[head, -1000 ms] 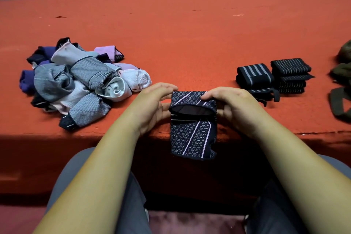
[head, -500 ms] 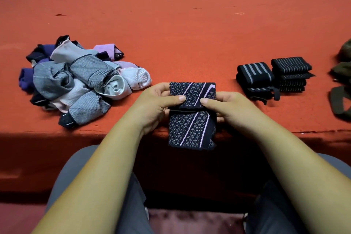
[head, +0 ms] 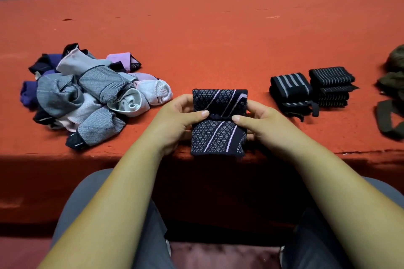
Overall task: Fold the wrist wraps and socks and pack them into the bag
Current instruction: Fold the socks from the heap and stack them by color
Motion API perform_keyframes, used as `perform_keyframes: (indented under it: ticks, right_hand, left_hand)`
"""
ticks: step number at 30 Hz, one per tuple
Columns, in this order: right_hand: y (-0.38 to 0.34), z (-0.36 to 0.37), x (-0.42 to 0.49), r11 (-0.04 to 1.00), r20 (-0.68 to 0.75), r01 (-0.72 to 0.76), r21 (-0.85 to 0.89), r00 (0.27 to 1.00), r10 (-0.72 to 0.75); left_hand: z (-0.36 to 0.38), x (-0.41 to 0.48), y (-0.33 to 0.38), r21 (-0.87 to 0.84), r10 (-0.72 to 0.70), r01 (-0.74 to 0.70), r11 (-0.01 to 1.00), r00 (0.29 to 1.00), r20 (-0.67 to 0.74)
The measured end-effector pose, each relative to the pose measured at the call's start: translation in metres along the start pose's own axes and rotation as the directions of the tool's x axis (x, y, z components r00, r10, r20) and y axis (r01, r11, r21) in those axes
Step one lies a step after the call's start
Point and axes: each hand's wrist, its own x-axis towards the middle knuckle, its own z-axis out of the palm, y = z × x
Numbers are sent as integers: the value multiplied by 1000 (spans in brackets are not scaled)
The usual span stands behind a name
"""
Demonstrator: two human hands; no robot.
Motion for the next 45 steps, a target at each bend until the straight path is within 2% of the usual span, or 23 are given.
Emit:
perform_keyframes:
  ticks: [4,10,12,14,16,20,21,24,28,30,37,42,45]
  right_hand:
    - [-4,4,0,975,-7,-22,220,1000,24]
    - [-19,-5,-8,933,61,-90,348,995,74]
    - [-19,-5,-9,956,34,-57,286,998,49]
    - [-18,-4,-9,986,16,-22,168,1000,19]
    - [-18,-2,-11,993,10,4,119,1000,-6]
    - [-13,1,-6,956,-1,17,292,1000,-17]
    - [-11,1,-3,962,0,-10,273,1000,11]
    - [-8,2,-2,996,-7,-90,22,996,90]
    - [-7,0,1,980,-193,10,-201,980,-49]
    - [-4,-1,6,960,-254,23,-280,962,-97]
    - [0,5,20,984,-386,-76,-159,922,9]
    - [-2,3,25,989,-459,-90,-117,888,26]
    - [-1,-1,31,960,-488,-54,-276,868,-91]
  left_hand:
    - [-3,3,0,-128,-72,73,989,997,12]
    - [-5,0,5,-163,-259,286,944,951,166]
    - [-5,-1,8,-198,-262,300,933,945,198]
    - [-5,-3,8,-143,-236,269,952,949,211]
    - [-1,-7,5,-53,-159,174,983,966,206]
    - [3,-7,2,-93,-7,23,995,986,168]
    - [4,-6,3,-107,21,-5,994,989,146]
    - [5,-3,2,-82,55,-49,995,996,76]
    - [8,-5,0,155,48,-37,987,996,-71]
    - [9,-4,-1,161,31,-16,987,996,-87]
    - [13,8,-3,129,35,-16,991,988,-147]
    - [17,19,-3,195,54,-6,981,970,-239]
    - [16,32,-2,339,96,9,941,952,-290]
